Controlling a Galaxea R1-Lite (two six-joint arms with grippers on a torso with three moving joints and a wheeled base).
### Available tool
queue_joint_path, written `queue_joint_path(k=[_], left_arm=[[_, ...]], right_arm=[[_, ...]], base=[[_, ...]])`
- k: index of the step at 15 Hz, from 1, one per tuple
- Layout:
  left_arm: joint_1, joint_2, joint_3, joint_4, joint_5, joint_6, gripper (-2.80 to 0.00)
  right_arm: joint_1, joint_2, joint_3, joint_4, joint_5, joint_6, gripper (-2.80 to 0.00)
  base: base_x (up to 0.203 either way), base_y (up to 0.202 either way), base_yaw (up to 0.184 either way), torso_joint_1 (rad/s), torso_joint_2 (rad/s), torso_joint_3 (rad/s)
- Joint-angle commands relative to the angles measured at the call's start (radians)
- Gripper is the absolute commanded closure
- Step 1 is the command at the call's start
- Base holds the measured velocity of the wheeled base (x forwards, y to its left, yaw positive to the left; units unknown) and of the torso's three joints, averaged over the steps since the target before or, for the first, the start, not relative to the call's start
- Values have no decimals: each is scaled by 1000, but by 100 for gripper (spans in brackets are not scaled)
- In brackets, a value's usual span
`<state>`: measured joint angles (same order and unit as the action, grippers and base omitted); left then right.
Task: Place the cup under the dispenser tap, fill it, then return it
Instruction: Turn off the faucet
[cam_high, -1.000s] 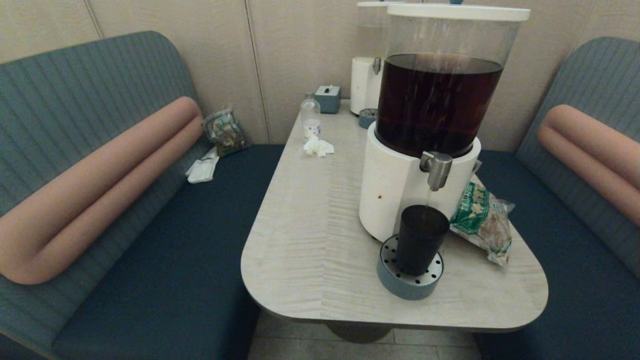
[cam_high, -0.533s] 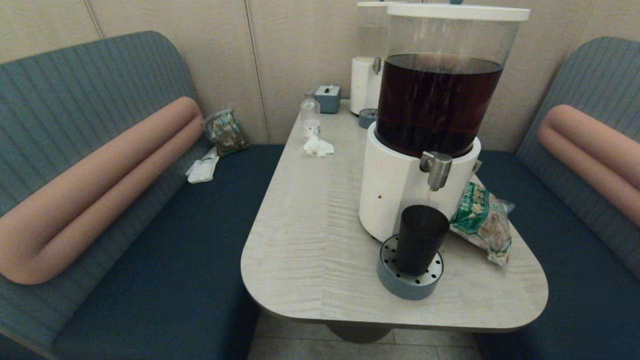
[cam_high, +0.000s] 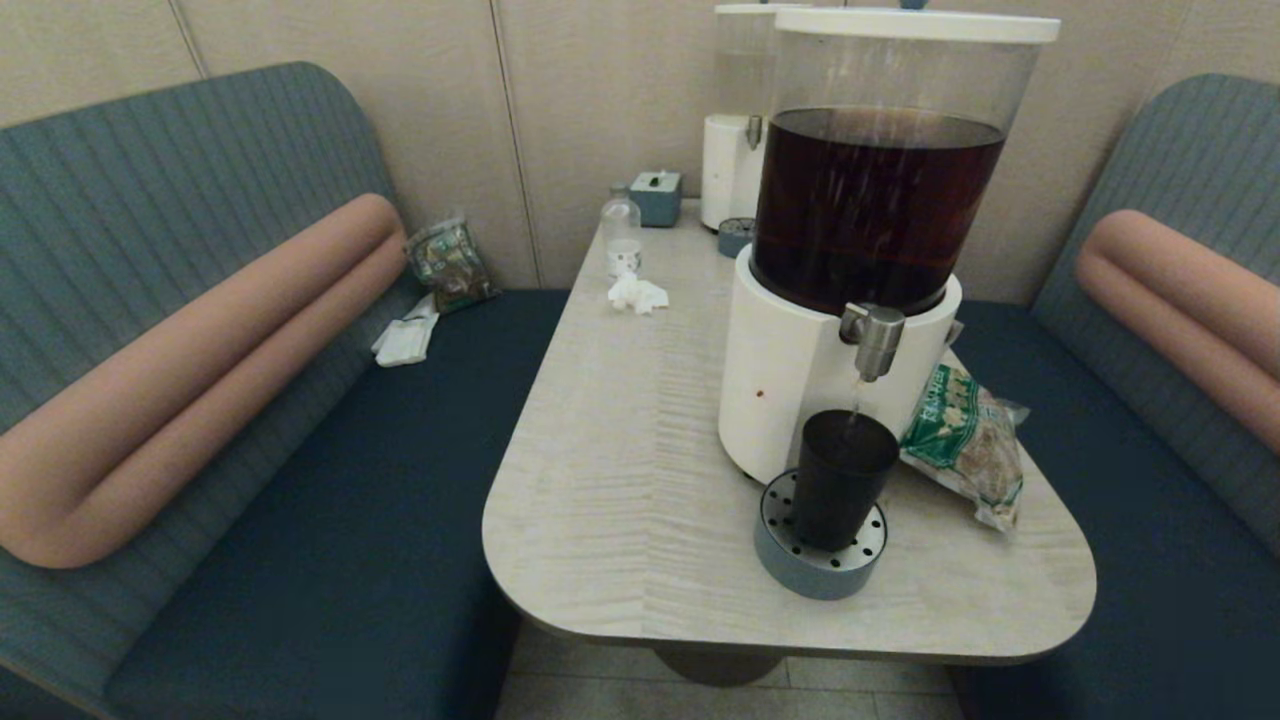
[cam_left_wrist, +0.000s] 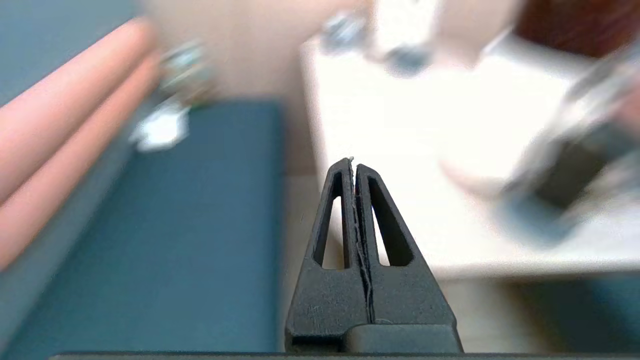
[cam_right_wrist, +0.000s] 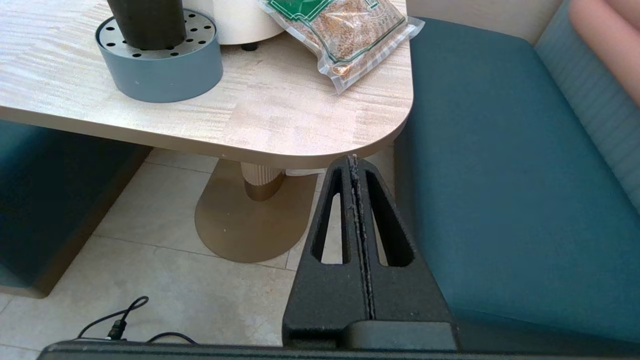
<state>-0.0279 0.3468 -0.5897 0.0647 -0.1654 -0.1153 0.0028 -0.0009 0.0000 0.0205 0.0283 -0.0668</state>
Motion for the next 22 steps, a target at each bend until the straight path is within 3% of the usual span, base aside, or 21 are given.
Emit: queue_joint_path(k=[1,3,4,6,8,10,13,16,22], left_arm=[[-12,425,-207,-104,-131,-37,0],[-18,660,-278,-309,-355,-67,0],[-21,764,-288,-438,-486,-80,0],[-32,926,-279,-669,-686,-97,0],[-62,1057,-253,-853,-839,-105,0],[-86,1173,-231,-979,-934,-102,0],[-107,1348,-219,-1176,-975,-96,0],[-157,1546,-253,-1374,-968,-101,0],[-327,1726,-497,-1434,-806,-103,0]], right_arm=[[0,1,2,1,1,-1,0],[0,1,1,1,1,-1,0],[0,1,0,1,1,-1,0],[0,1,2,1,1,-1,0],[0,1,0,1,1,-1,0],[0,1,2,1,1,-1,0],[0,1,1,1,1,-1,0],[0,1,0,1,1,-1,0],[0,1,2,1,1,-1,0]], base=[[0,0,0,0,0,0],[0,0,0,0,0,0],[0,0,0,0,0,0],[0,0,0,0,0,0],[0,0,0,0,0,0],[0,0,0,0,0,0],[0,0,0,0,0,0],[0,0,0,0,0,0],[0,0,0,0,0,0]])
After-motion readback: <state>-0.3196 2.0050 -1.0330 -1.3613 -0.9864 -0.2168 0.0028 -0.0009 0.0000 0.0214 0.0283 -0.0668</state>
